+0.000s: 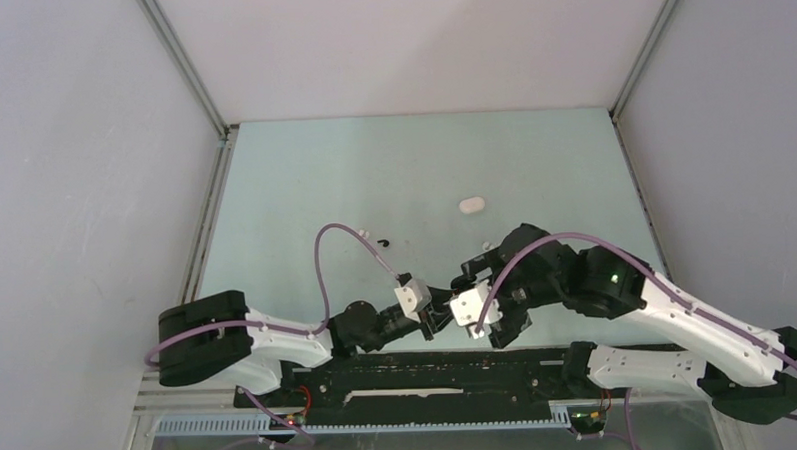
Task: Insert the wireless bluetooth earbuds into the charging case
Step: Insert the left earbud into the left side groove of the charging case, then move the right earbud to the center of the board.
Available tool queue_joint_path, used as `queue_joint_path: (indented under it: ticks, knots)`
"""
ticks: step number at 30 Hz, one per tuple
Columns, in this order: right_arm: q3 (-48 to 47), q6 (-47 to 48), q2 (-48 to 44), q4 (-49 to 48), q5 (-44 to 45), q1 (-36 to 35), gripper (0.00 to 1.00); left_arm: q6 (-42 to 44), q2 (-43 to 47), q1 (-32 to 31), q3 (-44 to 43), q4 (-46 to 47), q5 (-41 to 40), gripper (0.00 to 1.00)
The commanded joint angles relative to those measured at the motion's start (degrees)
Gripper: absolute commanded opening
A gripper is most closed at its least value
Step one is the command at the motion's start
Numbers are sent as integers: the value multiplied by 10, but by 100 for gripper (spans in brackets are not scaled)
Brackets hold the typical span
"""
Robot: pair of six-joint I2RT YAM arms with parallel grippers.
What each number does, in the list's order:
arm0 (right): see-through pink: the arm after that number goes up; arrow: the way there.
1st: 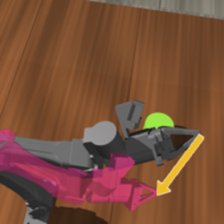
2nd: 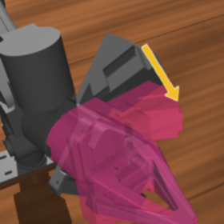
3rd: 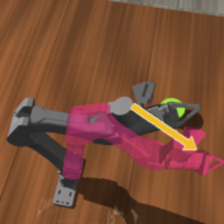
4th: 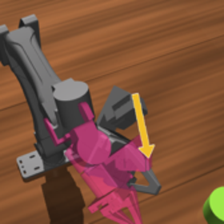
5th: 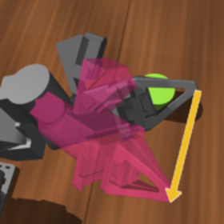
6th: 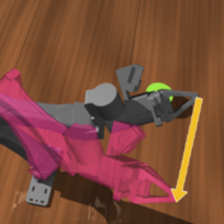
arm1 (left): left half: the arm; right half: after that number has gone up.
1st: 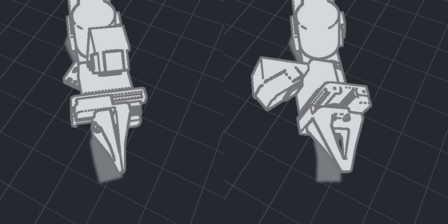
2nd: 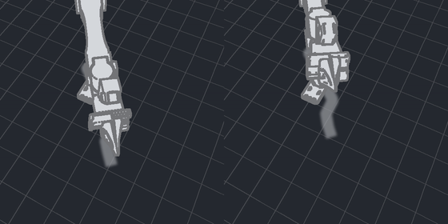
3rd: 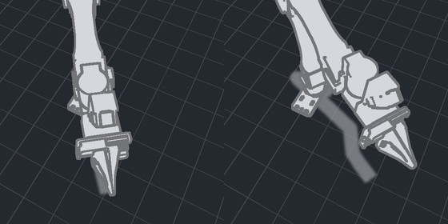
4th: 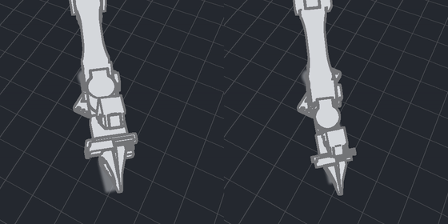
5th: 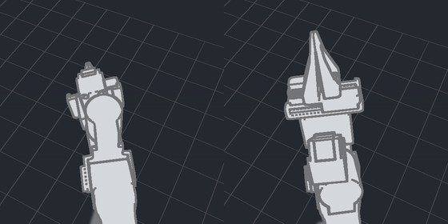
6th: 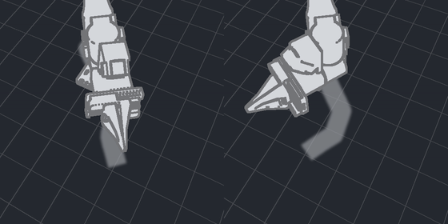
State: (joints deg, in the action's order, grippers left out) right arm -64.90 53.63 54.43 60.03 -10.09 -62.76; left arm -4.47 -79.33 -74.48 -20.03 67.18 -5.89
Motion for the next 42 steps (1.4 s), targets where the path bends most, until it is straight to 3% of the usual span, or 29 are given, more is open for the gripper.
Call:
queue_joint_path:
  ticks: [1, 10, 15, 19, 21, 23, 24, 26, 29, 32, 38, 42]
  knots:
    - [-53, -22, -19, 68, -34, 54, 98, 11, 21, 3, 15, 33, -20, 0]
    - [-73, -52, -48, 45, -215, 342, 97, 3, 33, 1, 25, 42, 10, 0]
    - [-52, -106, -15, 51, -386, 471, 92, 25, 72, -4, 27, -2, 15, 0]
    - [-5, -97, 32, 33, -496, 568, 78, 32, 134, -7, 27, -85, 5, 0]
    - [19, -121, 57, -6, -512, 596, 65, 37, 171, -7, 26, -140, -12, 0]
    - [43, -183, 75, -74, -492, 596, 51, 39, 221, -8, 24, -206, -53, 0]
    - [55, -228, 78, -124, -462, 583, 48, 38, 245, -8, 24, -244, -83, 0]
    - [85, -304, 70, -231, -384, 539, 46, 30, 304, -8, 32, -304, -149, 0]
    - [121, -343, 59, -321, -253, 432, 43, -2, 401, -7, 48, -397, -263, 0]
    - [130, -375, 95, -385, -194, 352, 42, -38, 505, -7, 69, -480, -320, 0]
    - [100, -459, 261, -505, -153, 287, 38, -96, 657, -8, 103, -578, -354, 0]
    - [24, -433, 391, -504, -128, 248, 39, -91, 675, -8, 95, -602, -346, 0]
